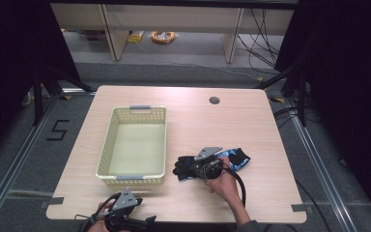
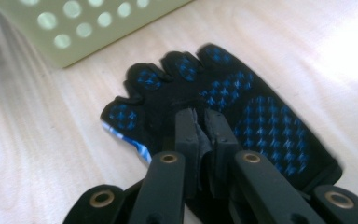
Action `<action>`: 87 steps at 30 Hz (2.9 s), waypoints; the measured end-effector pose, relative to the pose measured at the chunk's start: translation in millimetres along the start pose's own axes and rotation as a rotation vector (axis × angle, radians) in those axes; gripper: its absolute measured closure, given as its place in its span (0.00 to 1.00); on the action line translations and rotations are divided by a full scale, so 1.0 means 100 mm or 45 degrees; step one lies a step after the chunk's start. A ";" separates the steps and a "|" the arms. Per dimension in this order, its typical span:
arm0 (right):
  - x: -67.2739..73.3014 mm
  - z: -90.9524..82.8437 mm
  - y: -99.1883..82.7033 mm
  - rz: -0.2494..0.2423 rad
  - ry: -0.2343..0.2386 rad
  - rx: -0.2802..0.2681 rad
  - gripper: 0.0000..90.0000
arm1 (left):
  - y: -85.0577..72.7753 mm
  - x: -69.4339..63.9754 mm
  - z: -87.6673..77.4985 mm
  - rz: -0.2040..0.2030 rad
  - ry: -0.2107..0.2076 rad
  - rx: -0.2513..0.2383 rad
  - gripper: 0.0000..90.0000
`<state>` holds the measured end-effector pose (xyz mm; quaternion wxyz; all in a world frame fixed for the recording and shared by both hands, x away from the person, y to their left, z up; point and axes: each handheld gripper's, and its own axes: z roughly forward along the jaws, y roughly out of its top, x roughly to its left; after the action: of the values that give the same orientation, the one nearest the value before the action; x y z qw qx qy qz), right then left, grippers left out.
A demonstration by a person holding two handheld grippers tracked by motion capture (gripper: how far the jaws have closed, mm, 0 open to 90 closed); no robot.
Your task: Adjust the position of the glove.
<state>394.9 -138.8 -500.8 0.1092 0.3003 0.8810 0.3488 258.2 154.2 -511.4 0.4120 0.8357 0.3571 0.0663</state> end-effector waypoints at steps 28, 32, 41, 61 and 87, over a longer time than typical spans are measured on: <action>0.32 -0.78 -0.17 0.000 0.128 -0.242 0.96 | 0.00 0.01 -0.02 -0.004 0.018 0.012 0.24; 0.40 -0.79 -0.17 -0.051 0.156 -0.261 0.96 | 0.00 0.01 -0.01 -0.008 0.016 0.013 0.24; 0.50 -0.58 -0.31 -0.054 0.226 -0.096 0.95 | 0.00 0.01 -0.02 -0.004 0.017 0.013 0.24; 0.04 -0.91 -0.46 0.106 -0.160 -0.159 0.58 | 0.01 0.00 -0.02 0.015 0.000 0.007 0.24; -0.60 -0.80 -0.62 0.181 -0.280 -0.018 0.64 | 0.00 0.00 0.00 0.000 0.011 0.025 0.24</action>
<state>382.1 -254.4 -485.2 0.1821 0.3978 0.8377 0.3267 258.0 153.9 -511.9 0.4022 0.8394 0.3595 0.0662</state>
